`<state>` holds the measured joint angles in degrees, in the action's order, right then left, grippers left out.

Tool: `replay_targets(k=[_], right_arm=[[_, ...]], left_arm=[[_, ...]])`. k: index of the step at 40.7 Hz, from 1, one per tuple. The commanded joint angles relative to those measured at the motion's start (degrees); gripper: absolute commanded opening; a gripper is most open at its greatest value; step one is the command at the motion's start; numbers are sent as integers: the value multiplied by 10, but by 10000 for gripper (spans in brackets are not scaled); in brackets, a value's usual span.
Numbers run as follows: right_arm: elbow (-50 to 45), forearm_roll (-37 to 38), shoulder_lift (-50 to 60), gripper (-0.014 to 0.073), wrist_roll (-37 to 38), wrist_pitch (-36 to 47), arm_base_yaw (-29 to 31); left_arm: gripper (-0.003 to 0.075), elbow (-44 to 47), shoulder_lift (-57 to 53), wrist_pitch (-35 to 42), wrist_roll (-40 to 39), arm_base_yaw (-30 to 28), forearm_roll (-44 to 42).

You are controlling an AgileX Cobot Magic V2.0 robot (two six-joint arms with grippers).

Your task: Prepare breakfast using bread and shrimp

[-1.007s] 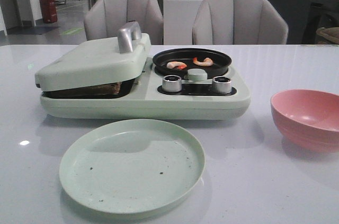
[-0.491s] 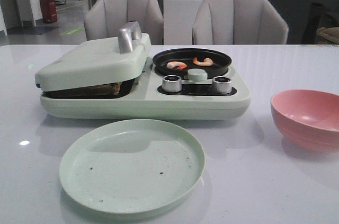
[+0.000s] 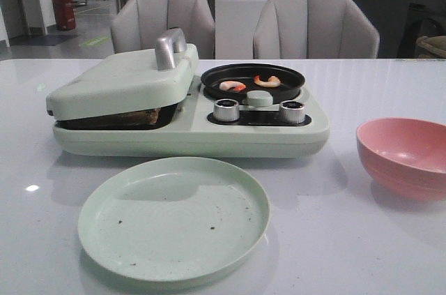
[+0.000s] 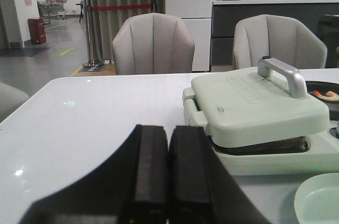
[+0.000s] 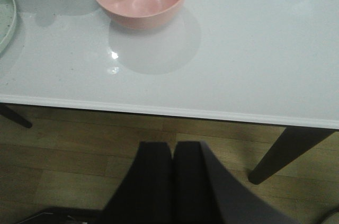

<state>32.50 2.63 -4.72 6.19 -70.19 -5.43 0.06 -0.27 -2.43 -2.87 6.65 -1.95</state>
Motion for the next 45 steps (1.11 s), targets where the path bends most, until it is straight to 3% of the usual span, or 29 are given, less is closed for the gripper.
replay_targets(k=[1,7,14,23,45], right_arm=[[-2,2,0,48,-4,153,15],[-66,-9,24,48,-5,369,38],[-204,-9,62,48,-5,610,76],[-328,-4,65,48,-5,784,94],[-331,-6,66,48,-2,755,92]], left_arm=[[102,17,-10,55,-5,4,0],[101,17,-10,55,-5,4,0],[102,17,-10,55,-5,4,0],[102,17,-9,55,-5,4,0],[101,17,-9,55,-5,4,0]])
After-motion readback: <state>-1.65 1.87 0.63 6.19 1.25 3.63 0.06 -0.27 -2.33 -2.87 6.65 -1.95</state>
